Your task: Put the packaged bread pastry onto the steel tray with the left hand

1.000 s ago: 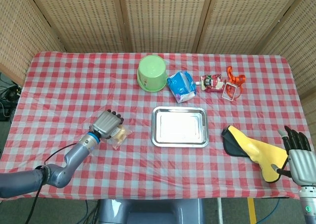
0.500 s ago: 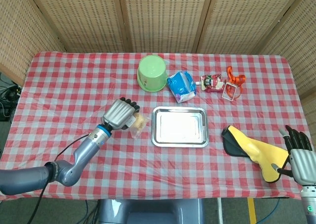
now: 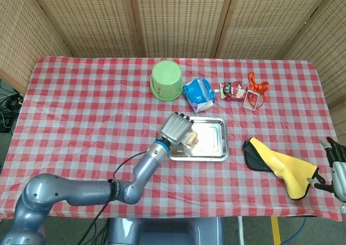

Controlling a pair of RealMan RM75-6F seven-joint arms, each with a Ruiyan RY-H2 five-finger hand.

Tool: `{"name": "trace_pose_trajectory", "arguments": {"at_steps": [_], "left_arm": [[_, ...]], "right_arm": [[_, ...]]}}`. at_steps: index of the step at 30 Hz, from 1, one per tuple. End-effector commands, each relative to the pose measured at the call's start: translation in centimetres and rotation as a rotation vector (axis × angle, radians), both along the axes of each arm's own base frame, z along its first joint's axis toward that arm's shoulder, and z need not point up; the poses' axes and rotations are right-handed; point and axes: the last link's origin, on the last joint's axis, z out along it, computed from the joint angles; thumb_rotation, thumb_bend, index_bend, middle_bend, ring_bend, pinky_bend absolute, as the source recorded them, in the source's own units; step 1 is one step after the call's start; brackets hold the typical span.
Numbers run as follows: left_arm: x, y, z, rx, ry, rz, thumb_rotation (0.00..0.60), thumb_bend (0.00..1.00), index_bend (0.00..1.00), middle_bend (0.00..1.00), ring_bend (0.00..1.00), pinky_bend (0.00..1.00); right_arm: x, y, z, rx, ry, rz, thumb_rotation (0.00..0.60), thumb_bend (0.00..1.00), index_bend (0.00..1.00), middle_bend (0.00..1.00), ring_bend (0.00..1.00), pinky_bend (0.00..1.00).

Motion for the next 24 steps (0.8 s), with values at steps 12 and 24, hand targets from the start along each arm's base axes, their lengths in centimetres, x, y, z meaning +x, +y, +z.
{"name": "trace_pose_trajectory", "arguments": {"at_steps": [12, 24], "left_arm": [[4.4, -0.4, -3.9, 0.05, 0.035, 0.033, 0.6, 0.35, 0.49, 0.19, 0.27, 0.37], [3.3, 0.0, -4.1, 0.032, 0.045, 0.035, 0.6, 0.21, 0.03, 0.0, 0.0, 0.0]], "right_arm": [[-0.6, 0.5, 1.2, -0.03, -0.026, -0.009, 0.6, 0.09, 0.07, 0.0, 0.0, 0.0], [-0.5, 0.4, 1.0, -0.025, -0.018, -0.002, 0.6, 0.09, 0.07, 0.0, 0.0, 0.0]]}}
